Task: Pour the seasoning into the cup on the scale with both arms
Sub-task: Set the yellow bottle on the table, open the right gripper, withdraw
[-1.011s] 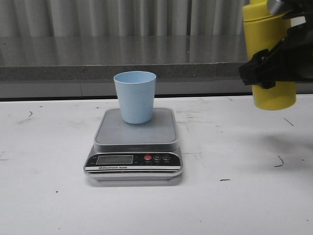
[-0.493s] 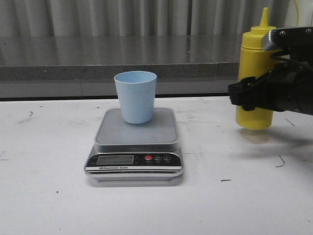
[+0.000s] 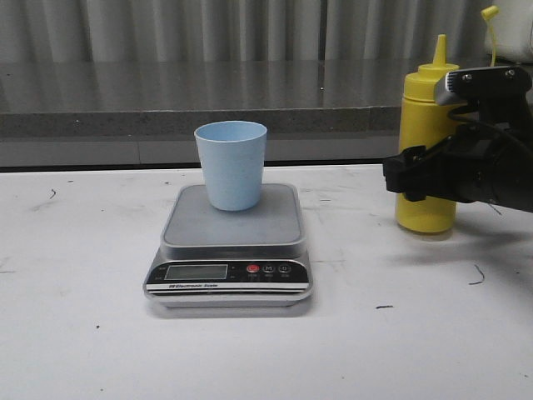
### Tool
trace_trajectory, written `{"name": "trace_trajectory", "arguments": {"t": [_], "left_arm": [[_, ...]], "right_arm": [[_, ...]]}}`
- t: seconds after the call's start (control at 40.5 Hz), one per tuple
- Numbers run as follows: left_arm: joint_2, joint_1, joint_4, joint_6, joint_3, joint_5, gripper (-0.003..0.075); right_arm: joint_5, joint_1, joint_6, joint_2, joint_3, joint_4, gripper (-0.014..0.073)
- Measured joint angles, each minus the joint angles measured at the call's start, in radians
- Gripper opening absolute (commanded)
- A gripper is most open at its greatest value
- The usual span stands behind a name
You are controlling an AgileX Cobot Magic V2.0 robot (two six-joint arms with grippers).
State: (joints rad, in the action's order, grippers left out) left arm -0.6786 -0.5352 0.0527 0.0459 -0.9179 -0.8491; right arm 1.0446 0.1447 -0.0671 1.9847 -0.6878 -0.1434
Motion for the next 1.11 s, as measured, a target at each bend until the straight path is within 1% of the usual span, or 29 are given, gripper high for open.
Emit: {"name": "trace_trajectory", "arguments": {"t": [0.173, 0.296, 0.419, 0.592, 0.715, 0.863, 1.11], "left_arm": [[0.0, 0.0, 0.0, 0.0, 0.0, 0.0, 0.04], [0.0, 0.0, 0.0, 0.0, 0.0, 0.0, 0.04], [0.0, 0.0, 0.0, 0.0, 0.0, 0.0, 0.04], [0.0, 0.0, 0.0, 0.0, 0.0, 0.0, 0.04], [0.0, 0.0, 0.0, 0.0, 0.0, 0.0, 0.04], [0.0, 0.0, 0.0, 0.0, 0.0, 0.0, 0.04], [0.0, 0.0, 0.0, 0.0, 0.0, 0.0, 0.04]], "right_arm": [[-0.021, 0.0, -0.032, 0.002, -0.001, 0.0, 0.0503], [-0.021, 0.0, -0.046, 0.002, -0.001, 0.0, 0.0589], [-0.006, 0.0, -0.051, 0.002, -0.005, 0.0, 0.0638], [0.006, 0.0, -0.053, 0.002, -0.003, 0.0, 0.0636], [0.04, 0.0, -0.053, 0.002, 0.031, 0.0, 0.0636], [0.082, 0.0, -0.053, 0.0, 0.095, 0.0, 0.0636], [0.086, 0.0, -0.053, -0.06, 0.215, 0.007, 0.0633]]}}
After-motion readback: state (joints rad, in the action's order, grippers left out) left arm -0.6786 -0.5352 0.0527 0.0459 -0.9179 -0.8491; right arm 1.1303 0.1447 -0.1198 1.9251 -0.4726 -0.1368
